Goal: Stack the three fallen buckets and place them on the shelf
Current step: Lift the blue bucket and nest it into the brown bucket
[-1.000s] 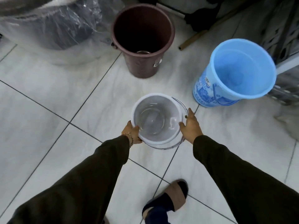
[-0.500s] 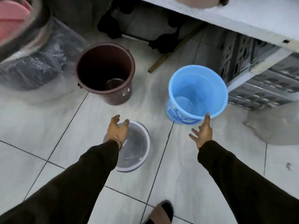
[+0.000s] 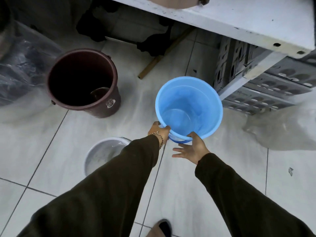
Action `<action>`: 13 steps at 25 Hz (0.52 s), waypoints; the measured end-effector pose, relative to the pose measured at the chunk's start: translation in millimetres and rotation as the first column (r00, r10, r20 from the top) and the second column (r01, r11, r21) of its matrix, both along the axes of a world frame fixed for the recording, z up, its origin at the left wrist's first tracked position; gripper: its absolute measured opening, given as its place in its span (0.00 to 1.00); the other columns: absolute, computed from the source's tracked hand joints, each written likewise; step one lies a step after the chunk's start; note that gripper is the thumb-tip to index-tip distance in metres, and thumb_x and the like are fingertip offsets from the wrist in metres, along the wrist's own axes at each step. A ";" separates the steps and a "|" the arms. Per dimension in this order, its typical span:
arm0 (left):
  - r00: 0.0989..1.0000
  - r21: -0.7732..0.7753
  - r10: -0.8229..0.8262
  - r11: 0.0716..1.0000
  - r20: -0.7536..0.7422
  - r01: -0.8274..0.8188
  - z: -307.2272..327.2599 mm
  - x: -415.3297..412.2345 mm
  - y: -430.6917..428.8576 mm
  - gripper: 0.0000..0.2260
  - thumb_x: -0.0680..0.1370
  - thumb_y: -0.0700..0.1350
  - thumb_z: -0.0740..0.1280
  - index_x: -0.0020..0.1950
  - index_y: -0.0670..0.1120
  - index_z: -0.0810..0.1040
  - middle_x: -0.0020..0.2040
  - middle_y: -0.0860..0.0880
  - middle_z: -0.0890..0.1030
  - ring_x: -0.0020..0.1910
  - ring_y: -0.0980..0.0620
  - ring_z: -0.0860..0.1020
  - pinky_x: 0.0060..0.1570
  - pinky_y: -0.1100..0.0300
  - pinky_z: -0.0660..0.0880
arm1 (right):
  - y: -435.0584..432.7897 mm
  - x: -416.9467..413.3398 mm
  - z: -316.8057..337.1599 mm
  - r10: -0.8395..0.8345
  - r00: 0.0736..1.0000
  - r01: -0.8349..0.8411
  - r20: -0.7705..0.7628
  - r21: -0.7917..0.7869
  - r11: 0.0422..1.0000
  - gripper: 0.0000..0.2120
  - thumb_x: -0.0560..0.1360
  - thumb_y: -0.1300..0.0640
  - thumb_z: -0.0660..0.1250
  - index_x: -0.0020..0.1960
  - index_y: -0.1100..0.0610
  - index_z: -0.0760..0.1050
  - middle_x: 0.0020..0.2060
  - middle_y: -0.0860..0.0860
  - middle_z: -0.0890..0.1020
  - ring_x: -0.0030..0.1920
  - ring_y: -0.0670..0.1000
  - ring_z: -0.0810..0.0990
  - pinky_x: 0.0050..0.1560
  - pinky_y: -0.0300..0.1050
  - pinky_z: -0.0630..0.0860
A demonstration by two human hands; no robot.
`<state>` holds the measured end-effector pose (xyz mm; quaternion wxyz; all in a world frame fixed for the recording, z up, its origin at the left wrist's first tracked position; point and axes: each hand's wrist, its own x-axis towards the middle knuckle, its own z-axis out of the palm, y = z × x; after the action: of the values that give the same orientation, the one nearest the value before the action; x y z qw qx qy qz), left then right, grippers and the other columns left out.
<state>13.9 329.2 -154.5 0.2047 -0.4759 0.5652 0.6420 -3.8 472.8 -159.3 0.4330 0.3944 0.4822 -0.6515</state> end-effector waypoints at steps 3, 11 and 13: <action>0.997 0.075 0.083 0.994 0.008 -0.083 27.9 36.3 3.1 0.23 0.76 0.44 0.66 0.69 0.53 0.63 0.56 0.38 0.82 0.46 0.40 0.84 0.48 0.51 0.81 | 7.3 31.5 26.2 -0.043 0.996 0.043 -0.079 0.003 0.999 0.16 0.79 0.57 0.56 0.66 0.54 0.69 0.71 0.63 0.69 0.67 0.69 0.74 0.64 0.72 0.72; 0.894 -0.008 0.293 0.949 -0.339 -0.314 130.5 111.0 -88.0 0.15 0.80 0.47 0.65 0.67 0.51 0.72 0.57 0.50 0.83 0.51 0.49 0.83 0.36 0.56 0.83 | -40.7 90.1 153.7 0.022 0.871 0.043 -0.490 0.121 0.992 0.27 0.78 0.63 0.67 0.72 0.49 0.64 0.68 0.51 0.74 0.62 0.57 0.81 0.51 0.56 0.84; 0.856 0.080 0.373 0.926 -0.359 -0.370 155.8 115.4 -122.0 0.14 0.80 0.48 0.66 0.66 0.50 0.73 0.58 0.50 0.83 0.53 0.48 0.84 0.35 0.56 0.83 | -79.3 81.1 182.4 0.055 0.835 0.048 -0.548 0.171 0.984 0.30 0.77 0.63 0.68 0.73 0.47 0.61 0.67 0.47 0.68 0.63 0.56 0.79 0.45 0.51 0.85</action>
<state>129.3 207.2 1.3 -0.0304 -0.4463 0.4883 0.7494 77.2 393.5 23.1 0.2405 0.2267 0.6429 -0.6910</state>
